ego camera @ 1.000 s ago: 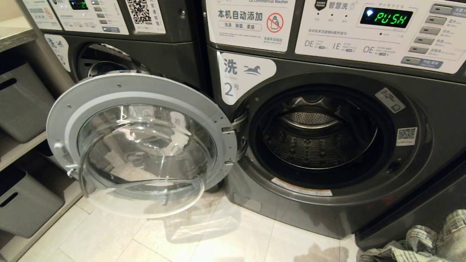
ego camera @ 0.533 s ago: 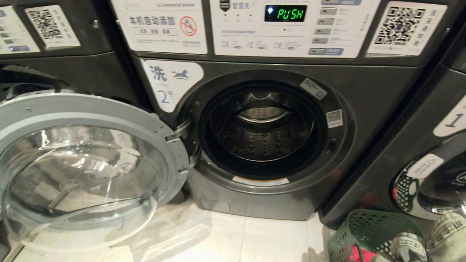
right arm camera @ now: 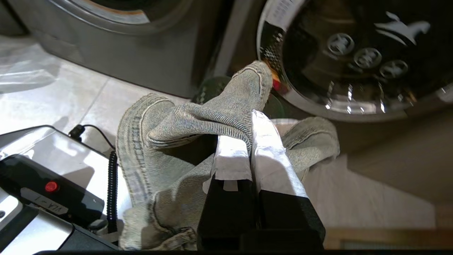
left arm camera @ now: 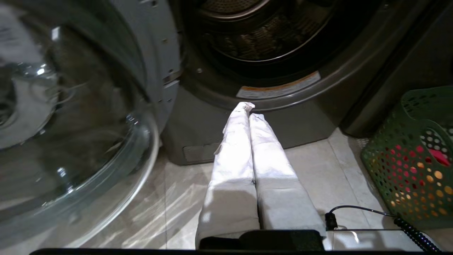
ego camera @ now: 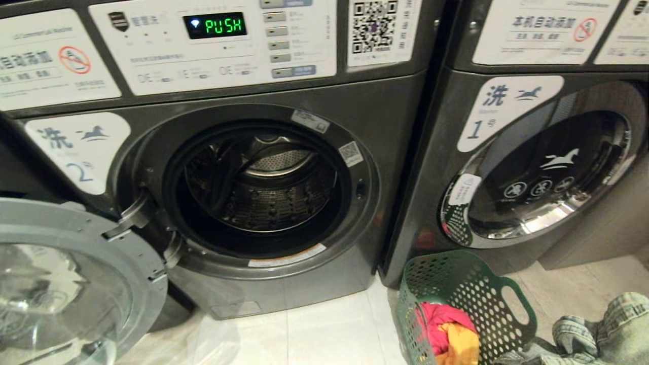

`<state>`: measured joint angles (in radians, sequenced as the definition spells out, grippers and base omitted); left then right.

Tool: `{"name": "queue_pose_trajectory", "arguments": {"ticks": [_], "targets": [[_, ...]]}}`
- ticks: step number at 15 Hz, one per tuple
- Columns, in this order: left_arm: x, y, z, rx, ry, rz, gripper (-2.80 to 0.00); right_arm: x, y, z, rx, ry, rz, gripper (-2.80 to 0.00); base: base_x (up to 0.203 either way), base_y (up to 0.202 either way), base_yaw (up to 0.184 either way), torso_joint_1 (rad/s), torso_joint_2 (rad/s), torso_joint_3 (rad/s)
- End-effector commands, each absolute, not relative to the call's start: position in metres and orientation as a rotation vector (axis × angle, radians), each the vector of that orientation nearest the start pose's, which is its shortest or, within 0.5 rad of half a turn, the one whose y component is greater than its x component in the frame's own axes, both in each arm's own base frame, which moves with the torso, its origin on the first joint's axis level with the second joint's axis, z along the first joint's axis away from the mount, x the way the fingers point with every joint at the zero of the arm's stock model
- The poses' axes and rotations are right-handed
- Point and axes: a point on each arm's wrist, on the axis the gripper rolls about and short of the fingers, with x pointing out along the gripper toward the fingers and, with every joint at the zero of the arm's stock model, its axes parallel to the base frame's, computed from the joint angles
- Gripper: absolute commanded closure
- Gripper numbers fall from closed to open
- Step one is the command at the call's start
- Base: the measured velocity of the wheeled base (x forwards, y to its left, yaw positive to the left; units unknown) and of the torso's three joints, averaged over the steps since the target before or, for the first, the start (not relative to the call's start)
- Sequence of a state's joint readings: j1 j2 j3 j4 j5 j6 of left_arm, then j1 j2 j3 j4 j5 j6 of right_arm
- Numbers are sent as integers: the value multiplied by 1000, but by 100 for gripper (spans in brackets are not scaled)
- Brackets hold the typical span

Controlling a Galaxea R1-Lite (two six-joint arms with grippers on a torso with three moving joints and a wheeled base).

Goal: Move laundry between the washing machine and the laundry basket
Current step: Pick a cloth and place it into the basket

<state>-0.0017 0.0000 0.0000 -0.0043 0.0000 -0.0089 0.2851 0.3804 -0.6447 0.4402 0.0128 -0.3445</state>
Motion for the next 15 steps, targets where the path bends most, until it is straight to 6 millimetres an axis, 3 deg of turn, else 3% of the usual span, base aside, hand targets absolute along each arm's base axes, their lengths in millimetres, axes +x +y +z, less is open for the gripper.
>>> {"name": "queue_pose_trajectory", "arguments": {"ticks": [1, 6, 15], "targets": [[-23, 0, 76, -9, -3, -2, 0, -27, -8, 210, -369, 133, 325, 0, -1, 13, -165, 11, 7, 2], [-23, 0, 76, -9, -3, -2, 0, -14, -5, 207, -369, 191, 265, 0, 0, 1, -40, 0, 1, 2], [-23, 0, 76, -9, -3, -2, 0, 108, 26, 206, -249, 354, 125, 0, 0, 0, 0, 0, 0, 0]]}}
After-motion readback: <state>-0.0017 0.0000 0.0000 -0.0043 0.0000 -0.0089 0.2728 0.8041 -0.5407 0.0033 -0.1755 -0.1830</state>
